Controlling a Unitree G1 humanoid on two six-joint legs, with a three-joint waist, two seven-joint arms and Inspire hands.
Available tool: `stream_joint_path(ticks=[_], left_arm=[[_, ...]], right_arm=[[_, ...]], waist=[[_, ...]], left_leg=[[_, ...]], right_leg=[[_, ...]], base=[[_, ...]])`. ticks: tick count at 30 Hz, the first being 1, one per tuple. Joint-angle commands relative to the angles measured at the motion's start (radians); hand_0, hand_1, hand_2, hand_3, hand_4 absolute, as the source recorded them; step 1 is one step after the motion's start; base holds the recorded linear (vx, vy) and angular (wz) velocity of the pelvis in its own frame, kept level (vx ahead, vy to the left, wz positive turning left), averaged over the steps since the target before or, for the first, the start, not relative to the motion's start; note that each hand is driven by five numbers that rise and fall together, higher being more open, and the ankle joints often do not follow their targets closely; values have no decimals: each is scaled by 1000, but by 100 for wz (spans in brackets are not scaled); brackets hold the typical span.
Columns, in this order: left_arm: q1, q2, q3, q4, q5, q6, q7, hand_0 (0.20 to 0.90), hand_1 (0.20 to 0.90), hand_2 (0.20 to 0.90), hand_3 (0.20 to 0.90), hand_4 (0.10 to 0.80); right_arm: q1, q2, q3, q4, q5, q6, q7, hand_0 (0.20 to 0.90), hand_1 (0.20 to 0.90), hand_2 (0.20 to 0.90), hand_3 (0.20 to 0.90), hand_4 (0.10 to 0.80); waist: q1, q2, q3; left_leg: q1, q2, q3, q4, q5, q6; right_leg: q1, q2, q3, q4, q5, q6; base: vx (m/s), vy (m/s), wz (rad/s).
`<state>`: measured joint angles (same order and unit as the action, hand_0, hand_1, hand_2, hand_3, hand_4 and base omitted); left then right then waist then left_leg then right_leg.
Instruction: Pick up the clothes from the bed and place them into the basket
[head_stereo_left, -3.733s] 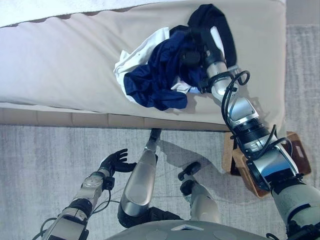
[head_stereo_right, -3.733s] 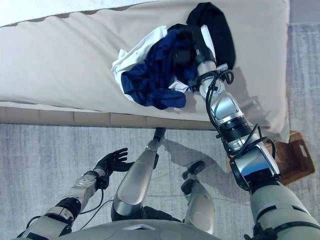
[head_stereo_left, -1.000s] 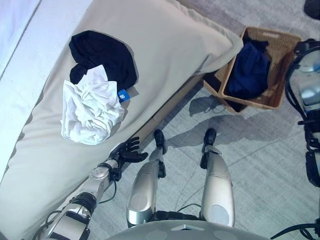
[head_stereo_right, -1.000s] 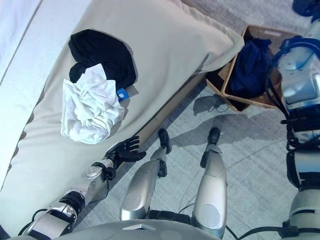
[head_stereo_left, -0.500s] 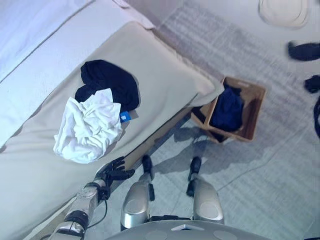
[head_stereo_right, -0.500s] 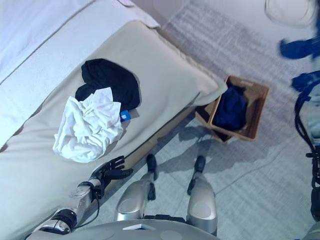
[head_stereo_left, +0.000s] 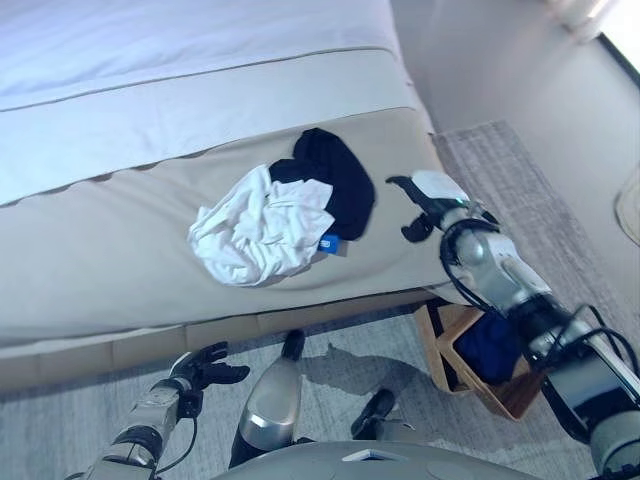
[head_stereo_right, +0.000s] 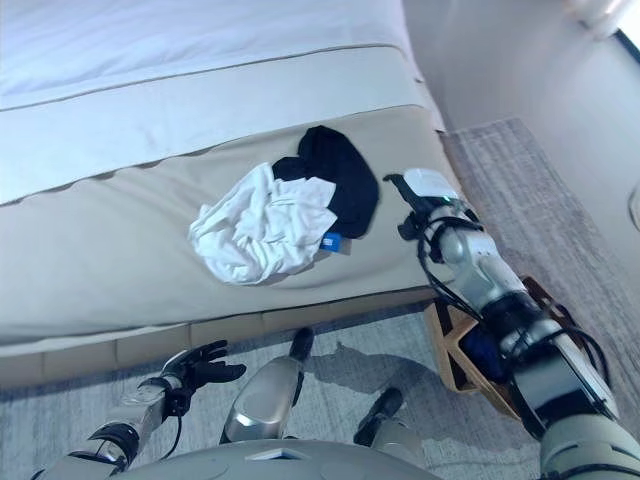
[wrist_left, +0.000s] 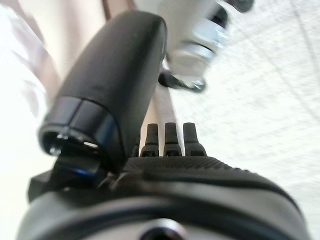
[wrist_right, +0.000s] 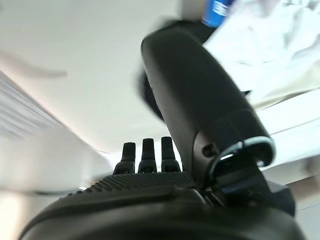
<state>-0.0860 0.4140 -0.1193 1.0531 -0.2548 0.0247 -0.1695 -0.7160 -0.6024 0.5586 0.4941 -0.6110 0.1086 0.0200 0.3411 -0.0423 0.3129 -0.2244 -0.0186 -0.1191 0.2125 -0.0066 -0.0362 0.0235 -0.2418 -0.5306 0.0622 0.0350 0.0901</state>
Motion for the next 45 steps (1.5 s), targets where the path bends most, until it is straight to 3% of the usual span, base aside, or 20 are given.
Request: stream_joint_path(ticks=[1, 9, 12, 23, 24, 25, 27, 30, 37, 41, 45], left_arm=[[21, 40, -32, -16, -8, -28, -14, 900, 900, 900, 900, 800], [-6, 51, -44, -45, -31, -61, -44, 900, 900, 900, 900, 800], [-16, 51, -57, -62, -34, -70, -58, 900, 900, 900, 900, 800], [-48, 31, -95, -93, -57, -99, -84, 900, 900, 900, 900, 800], [-50, 31, -95, -99, -60, -98, -85, 900, 900, 900, 900, 800], [-52, 34, -94, -112, -60, -95, -84, 900, 900, 900, 900, 800], [-54, 37, -94, -123, -59, -90, -82, 900, 900, 900, 900, 800], [-64, 45, -100, -134, -55, -81, -65, 900, 900, 900, 900, 800], [-1, 22, -80, -78, -36, -125, -6, 900, 900, 900, 900, 800], [39, 23, -48, -43, -5, -133, -19, 900, 900, 900, 900, 800], [89, 31, -19, -20, 73, -109, -27, 900, 900, 900, 900, 800]], right_arm=[[-208, 12, 36, 23, -61, 27, -38, 900, 900, 900, 900, 800], [-350, 112, 143, 178, -140, 100, -44, 900, 900, 900, 900, 800], [-384, 136, 164, 241, -152, 155, 13, 900, 900, 900, 900, 800], [-443, 228, 176, 520, -154, 190, 151, 900, 900, 900, 900, 800], [-446, 234, 183, 535, -160, 191, 156, 528, 528, 528, 466, 366], [-449, 238, 188, 546, -152, 187, 139, 300, 300, 300, 200, 100], [-453, 239, 190, 547, -123, 180, 96, 300, 300, 300, 200, 100], [-475, 227, 168, 472, -10, 160, -131, 300, 300, 300, 200, 100], [-497, 81, -14, -13, 73, 119, -522, 300, 300, 300, 200, 100], [-464, -8, -104, -181, 39, 108, -590, 300, 300, 300, 200, 100], [-430, -190, -181, -295, 93, 139, -610, 300, 300, 300, 200, 100]], waist=[[70, -4, 13], [185, 2, 68], [214, 9, 86], [291, 41, 129], [296, 43, 135], [302, 42, 143], [306, 39, 148], [300, 22, 159], [213, -30, 119], [168, -41, 59], [107, -69, -58]], left_leg=[[22, -40, 24, -59, -50, 64], [-77, -43, -54, -71, -2, 44], [-100, -45, -68, -80, 15, 39], [-147, -66, -111, -82, 48, 34], [-152, -65, -112, -81, 50, 33], [-157, -64, -115, -81, 53, 33], [-162, -64, -117, -82, 56, 33], [-169, -55, -119, -80, 52, 32], [-111, -17, -89, -120, 38, 31], [-55, -2, -62, -151, 30, 30], [33, 6, -21, -201, 25, 26]], right_leg=[[17, -19, 43, 197, -99, 2], [3, -15, -31, 220, -141, -13], [-3, -14, -63, 240, -160, -17], [-23, -43, -118, 322, -195, -21], [-26, -41, -121, 323, -199, -20], [-30, -37, -124, 320, -195, -17], [-32, -32, -127, 313, -189, -13], [-41, -17, -121, 300, -165, -3], [-17, 13, -44, 254, -141, 4], [13, 28, 2, 207, -146, 5], [81, 64, 49, 109, -139, 15]], base=[[23, 7, 44], [-13, -45, 41], [-21, -25, 40], [-4, 17, 18], [-33, -40, 8], [-33, -78, 10], [-26, -99, 11], [-29, -112, 12], [-30, -45, -6], [21, 15, -30], [83, -17, -43]])
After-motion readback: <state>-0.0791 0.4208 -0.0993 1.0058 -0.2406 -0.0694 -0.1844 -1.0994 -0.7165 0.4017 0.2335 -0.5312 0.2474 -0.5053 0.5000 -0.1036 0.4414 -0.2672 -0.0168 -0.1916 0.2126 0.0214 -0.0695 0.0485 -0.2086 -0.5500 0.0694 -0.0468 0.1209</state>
